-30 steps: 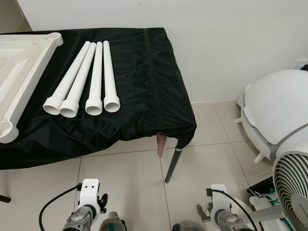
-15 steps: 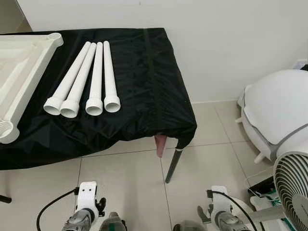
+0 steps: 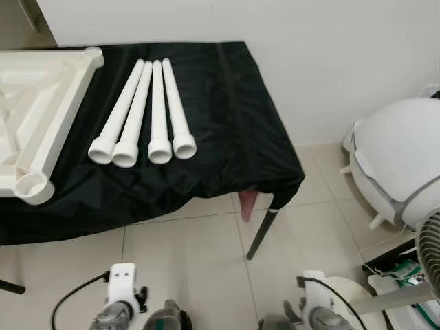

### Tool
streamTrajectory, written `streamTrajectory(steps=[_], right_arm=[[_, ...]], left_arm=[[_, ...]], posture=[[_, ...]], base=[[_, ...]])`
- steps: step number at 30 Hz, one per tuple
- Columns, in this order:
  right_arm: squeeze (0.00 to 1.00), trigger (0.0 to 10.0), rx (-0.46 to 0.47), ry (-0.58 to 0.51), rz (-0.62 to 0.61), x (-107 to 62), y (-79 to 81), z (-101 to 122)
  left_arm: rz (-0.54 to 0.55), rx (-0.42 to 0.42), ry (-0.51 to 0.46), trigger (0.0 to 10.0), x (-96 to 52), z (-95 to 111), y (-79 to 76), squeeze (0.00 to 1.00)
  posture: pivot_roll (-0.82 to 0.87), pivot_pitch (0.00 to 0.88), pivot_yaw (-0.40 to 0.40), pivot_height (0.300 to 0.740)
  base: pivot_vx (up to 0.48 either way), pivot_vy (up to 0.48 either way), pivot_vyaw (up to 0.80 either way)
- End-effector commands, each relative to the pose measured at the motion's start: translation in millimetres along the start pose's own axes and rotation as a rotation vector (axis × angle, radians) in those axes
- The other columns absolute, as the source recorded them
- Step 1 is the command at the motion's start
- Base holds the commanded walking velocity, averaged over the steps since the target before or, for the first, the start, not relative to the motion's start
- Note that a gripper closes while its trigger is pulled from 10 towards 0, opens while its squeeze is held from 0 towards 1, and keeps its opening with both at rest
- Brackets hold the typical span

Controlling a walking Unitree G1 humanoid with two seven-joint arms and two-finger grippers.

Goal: Building children table

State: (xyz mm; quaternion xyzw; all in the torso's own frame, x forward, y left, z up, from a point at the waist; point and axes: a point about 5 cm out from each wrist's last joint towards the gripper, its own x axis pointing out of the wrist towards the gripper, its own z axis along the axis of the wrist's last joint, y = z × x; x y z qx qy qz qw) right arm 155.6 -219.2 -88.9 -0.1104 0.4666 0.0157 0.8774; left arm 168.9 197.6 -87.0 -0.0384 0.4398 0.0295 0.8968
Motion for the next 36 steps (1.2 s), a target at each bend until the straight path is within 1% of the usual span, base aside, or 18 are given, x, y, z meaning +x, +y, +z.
streamTrajectory(steps=[1,12,31,36], right_arm=[[0.00,10.0,-0.001,0.000,0.018,1.0,6.5,1.9],[0.00,10.0,-0.006,0.007,0.019,1.1,5.9,1.8],[0.00,10.0,-0.009,0.021,0.025,0.4,6.8,-1.9],[0.00,10.0,-0.008,0.022,0.029,0.5,8.4,-2.0]], left_arm=[[0.016,0.009,0.021,10.0,-1.4,-3.8,5.5,0.00],[0.016,0.016,-0.001,10.0,-0.6,2.2,7.5,0.00],[0.014,0.021,-0.014,10.0,-0.3,4.8,7.7,0.00],[0.015,0.024,-0.019,10.0,-0.1,5.8,7.6,0.00]], posture=[[-0.03,0.000,0.014,0.740],[-0.02,0.000,0.016,0.740],[-0.01,0.000,0.019,0.740],[-0.01,0.000,0.020,0.740]], base=[[0.000,0.412,0.00],[0.000,0.407,0.00],[0.000,0.407,0.00],[0.000,0.068,0.00]])
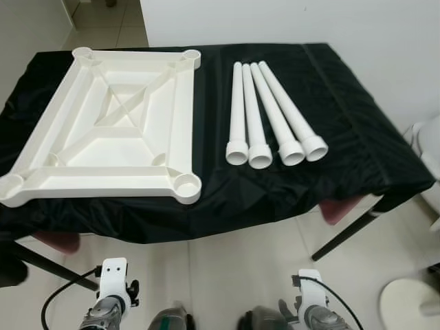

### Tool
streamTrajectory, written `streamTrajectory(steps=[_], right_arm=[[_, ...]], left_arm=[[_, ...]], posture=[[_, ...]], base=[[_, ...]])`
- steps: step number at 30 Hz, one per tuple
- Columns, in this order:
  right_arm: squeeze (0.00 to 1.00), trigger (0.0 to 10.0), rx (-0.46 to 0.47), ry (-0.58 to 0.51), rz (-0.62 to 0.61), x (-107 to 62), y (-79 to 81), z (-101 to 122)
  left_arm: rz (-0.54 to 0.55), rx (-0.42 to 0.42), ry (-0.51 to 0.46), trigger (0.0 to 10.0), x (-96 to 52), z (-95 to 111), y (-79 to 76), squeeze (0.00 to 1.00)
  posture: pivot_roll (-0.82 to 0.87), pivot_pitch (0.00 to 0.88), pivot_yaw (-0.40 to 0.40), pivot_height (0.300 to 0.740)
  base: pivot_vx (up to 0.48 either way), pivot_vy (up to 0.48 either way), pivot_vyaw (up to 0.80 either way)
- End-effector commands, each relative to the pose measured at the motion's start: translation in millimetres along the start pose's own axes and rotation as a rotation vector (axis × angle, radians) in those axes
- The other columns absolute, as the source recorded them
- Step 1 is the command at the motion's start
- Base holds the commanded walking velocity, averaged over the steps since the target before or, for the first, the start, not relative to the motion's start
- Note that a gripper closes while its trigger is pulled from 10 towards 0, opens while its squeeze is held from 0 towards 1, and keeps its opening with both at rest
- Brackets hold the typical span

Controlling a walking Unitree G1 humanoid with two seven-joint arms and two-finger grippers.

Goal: Building children table

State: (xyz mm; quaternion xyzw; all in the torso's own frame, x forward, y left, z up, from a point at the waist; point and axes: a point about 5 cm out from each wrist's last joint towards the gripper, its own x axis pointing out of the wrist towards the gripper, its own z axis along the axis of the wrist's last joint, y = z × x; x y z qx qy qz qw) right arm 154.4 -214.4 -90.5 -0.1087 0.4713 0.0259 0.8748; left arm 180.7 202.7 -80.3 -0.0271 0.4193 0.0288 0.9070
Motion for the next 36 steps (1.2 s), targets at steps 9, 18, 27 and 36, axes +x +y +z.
streamTrajectory(steps=[9,18,27,36], right_arm=[[0.00,10.0,0.003,0.012,0.011,0.6,4.1,0],[0.00,10.0,-0.016,-0.008,0.020,1.1,1.4,4],[0.00,10.0,-0.030,-0.053,0.034,3.1,1.4,17],[0.00,10.0,-0.099,-0.182,0.311,3.0,11.0,47]], left_arm=[[-0.013,0.034,0.013,10.0,-1.3,-4,0.7,0.00],[-0.088,0.133,0.011,10.0,-0.3,-2,-6.9,0.00],[-0.135,0.184,-0.026,10.0,-0.2,5,-5.8,0.00],[-0.439,0.346,-0.147,10.0,-9.3,15,-11.4,0.00]], posture=[[-0.01,0.000,0.018,0.740],[0.00,0.000,0.013,0.740],[0.01,0.000,0.009,0.740],[0.02,0.000,0.022,0.740]], base=[[0.000,0.000,0.00],[0.000,0.000,0.00],[0.000,0.000,0.00],[0.000,0.000,0.00]])
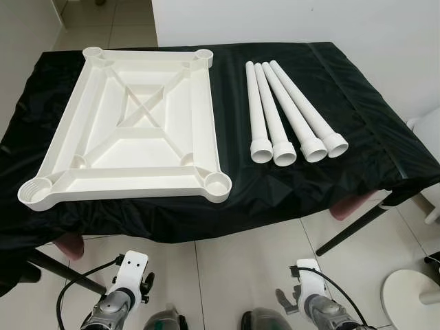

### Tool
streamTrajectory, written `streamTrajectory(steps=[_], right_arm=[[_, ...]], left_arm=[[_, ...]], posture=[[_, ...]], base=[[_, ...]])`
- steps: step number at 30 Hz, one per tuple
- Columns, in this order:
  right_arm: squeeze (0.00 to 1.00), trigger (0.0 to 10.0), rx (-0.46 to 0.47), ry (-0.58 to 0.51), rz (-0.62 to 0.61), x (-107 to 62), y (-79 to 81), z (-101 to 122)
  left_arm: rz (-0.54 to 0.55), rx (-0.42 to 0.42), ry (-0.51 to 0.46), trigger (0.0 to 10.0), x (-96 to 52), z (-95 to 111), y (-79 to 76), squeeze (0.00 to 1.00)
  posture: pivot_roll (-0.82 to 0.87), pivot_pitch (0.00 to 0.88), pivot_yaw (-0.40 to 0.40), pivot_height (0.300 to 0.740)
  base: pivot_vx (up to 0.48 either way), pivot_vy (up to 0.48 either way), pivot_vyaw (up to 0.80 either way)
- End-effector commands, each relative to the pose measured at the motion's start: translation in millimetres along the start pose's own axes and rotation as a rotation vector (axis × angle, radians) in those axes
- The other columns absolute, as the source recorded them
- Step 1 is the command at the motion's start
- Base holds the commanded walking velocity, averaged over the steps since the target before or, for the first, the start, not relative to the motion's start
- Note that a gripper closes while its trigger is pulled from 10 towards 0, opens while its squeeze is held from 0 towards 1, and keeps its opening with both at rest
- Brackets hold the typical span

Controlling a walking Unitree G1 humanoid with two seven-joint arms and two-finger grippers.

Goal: Building children table

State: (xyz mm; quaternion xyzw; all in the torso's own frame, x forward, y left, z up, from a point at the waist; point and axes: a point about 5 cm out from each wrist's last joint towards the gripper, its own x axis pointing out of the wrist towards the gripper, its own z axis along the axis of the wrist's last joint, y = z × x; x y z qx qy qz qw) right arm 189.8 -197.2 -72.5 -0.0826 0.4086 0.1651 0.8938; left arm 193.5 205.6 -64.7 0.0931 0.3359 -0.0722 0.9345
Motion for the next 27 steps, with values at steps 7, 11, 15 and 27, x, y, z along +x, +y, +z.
streamTrajectory(steps=[7,11,15,27], right_arm=[[0.00,10.0,-0.080,-0.108,0.301,-6.1,-6.8,24],[0.00,10.0,-0.138,-0.166,0.451,-15.0,-18.7,40],[0.00,10.0,-0.221,-0.218,0.605,-25.3,-28.5,59],[0.00,10.0,-0.377,-0.494,0.929,-75.2,-35.3,158]], left_arm=[[-0.611,0.060,-0.146,10.0,-11.5,20,-13.0,0.00],[-0.776,0.162,-0.207,10.0,-22.4,40,-4.0,0.00],[-0.869,0.283,-0.245,10.0,-41.2,61,1.9,0.00],[-1.128,0.404,-0.357,10.0,-93.2,125,-12.1,0.00]], posture=[[0.02,0.000,0.019,0.740],[0.02,0.000,0.018,0.740],[0.02,0.000,0.021,0.740],[0.03,0.000,0.022,0.740]], base=[[0.000,0.000,0.00],[0.000,0.000,0.00],[0.000,0.000,0.00],[0.000,0.000,0.00]])
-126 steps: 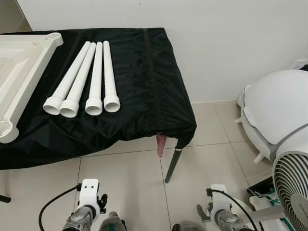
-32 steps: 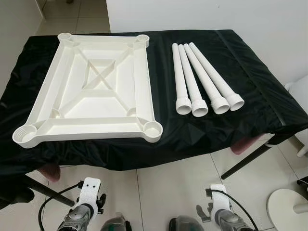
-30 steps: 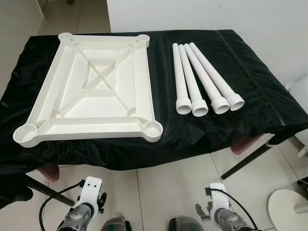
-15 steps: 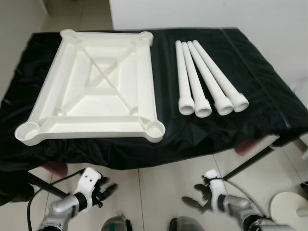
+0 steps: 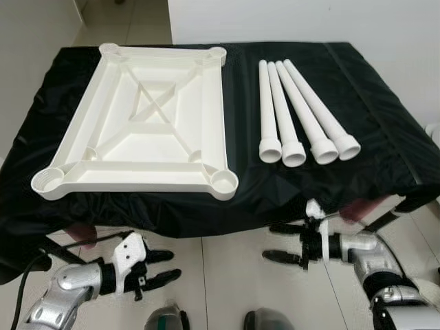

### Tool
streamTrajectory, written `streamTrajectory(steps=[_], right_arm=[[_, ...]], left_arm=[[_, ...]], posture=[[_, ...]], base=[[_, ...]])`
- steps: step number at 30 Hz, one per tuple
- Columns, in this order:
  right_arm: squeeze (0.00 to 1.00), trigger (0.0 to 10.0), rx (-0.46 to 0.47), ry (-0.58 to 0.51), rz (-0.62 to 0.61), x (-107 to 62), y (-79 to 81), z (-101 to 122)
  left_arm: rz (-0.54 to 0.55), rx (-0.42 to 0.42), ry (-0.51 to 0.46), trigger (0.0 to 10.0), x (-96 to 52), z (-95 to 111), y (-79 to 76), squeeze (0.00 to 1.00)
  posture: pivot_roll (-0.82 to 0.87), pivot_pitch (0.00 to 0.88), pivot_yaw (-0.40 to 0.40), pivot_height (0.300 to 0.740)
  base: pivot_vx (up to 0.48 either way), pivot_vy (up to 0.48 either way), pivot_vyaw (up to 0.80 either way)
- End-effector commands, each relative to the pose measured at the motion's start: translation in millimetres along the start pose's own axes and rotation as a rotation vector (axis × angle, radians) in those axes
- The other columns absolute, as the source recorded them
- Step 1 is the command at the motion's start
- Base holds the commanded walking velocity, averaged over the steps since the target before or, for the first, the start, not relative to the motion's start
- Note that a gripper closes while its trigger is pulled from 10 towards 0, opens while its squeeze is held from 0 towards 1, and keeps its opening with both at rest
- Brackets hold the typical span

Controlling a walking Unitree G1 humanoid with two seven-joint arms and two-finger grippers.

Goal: Building children table

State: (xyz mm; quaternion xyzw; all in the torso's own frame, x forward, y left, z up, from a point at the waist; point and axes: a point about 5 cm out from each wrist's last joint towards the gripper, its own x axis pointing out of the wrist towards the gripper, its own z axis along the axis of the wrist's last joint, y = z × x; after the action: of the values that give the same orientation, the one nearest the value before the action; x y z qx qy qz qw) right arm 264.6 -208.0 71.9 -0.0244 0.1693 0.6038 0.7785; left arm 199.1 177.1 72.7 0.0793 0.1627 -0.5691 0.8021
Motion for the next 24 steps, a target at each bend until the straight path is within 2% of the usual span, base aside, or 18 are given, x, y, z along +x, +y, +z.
streamTrajectory(steps=[1,2,4,5,6,7,9,10,13,15,17,20,21,24], right_arm=[[0.00,10.0,-0.043,-0.123,0.086,1.1,1.8,39],[0.00,10.0,-0.043,-0.123,0.086,1.1,1.8,39],[0.00,10.0,-0.067,-0.216,0.120,0.3,1.0,68],[0.00,10.0,-0.067,-0.216,0.120,0.3,1.0,68],[0.00,10.0,-0.089,-0.267,0.123,0.3,-1.1,85],[0.00,10.0,-0.089,-0.267,0.123,0.3,-1.1,85],[0.00,10.0,-0.124,-0.365,0.113,0.5,-5.4,114],[0.00,10.0,-0.133,-0.398,0.096,0.4,-6.9,123],[0.00,10.0,-0.143,-0.431,0.054,1.4,-10.6,129],[0.00,10.0,-0.134,-0.489,-0.023,4.1,-14.7,139],[0.00,10.0,-0.082,-0.589,-0.167,10.8,-20.6,153],[0.00,10.0,-0.062,-0.622,-0.213,12.9,-22.4,158],[0.00,10.0,-0.049,-0.647,-0.286,14.3,-25.5,163],[0.00,10.0,-0.008,-0.726,-0.531,10.7,-37.5,172]], left_arm=[[-0.190,0.029,-0.077,10.0,-5.6,37,-2.3,0.00],[-0.190,0.029,-0.077,10.0,-5.6,37,-2.3,0.00],[-0.223,0.054,-0.131,10.0,-11.5,66,1.6,0.00],[-0.223,0.054,-0.131,10.0,-11.5,66,1.6,0.00],[-0.219,0.076,-0.165,10.0,-15.6,83,6.7,0.00],[-0.219,0.076,-0.165,10.0,-15.6,83,6.7,0.00],[-0.199,0.103,-0.216,10.0,-22.5,108,12.4,0.00],[-0.191,0.104,-0.231,10.0,-23.9,114,13.7,0.00],[-0.164,0.104,-0.250,10.0,-23.0,118,17.1,0.00],[-0.099,0.114,-0.262,10.0,-19.5,121,23.1,0.00],[0.023,0.091,-0.323,10.0,-11.7,126,32.9,0.00],[0.071,0.080,-0.355,10.0,-8.9,129,36.4,0.00],[0.145,0.077,-0.401,10.0,-5.1,133,40.2,0.00],[0.304,-0.046,-0.554,10.0,9.0,147,51.0,0.00]], posture=[[0.03,0.000,0.022,0.740],[0.03,0.000,0.022,0.740],[0.03,0.000,0.022,0.740],[0.03,0.000,0.022,0.740],[0.03,0.000,0.022,0.740],[0.03,0.000,0.022,0.740],[0.03,0.000,0.022,0.740],[0.03,0.000,0.022,0.740],[0.03,0.000,0.022,0.740],[0.02,0.000,0.023,0.740],[0.01,0.000,0.035,0.740],[0.01,0.000,0.037,0.740],[0.01,0.000,0.037,0.740],[0.00,0.000,0.030,0.740]], base=[[0.000,0.000,0.00],[0.000,0.000,0.00],[0.000,0.000,0.00],[0.000,0.000,0.00],[0.000,0.000,0.00],[0.000,0.000,0.00],[0.000,0.000,0.00],[0.000,0.000,0.00],[0.000,0.000,0.00],[0.000,0.000,0.00],[0.000,0.000,0.00],[0.000,0.000,0.00],[0.000,0.000,0.00],[0.000,0.000,0.00]])
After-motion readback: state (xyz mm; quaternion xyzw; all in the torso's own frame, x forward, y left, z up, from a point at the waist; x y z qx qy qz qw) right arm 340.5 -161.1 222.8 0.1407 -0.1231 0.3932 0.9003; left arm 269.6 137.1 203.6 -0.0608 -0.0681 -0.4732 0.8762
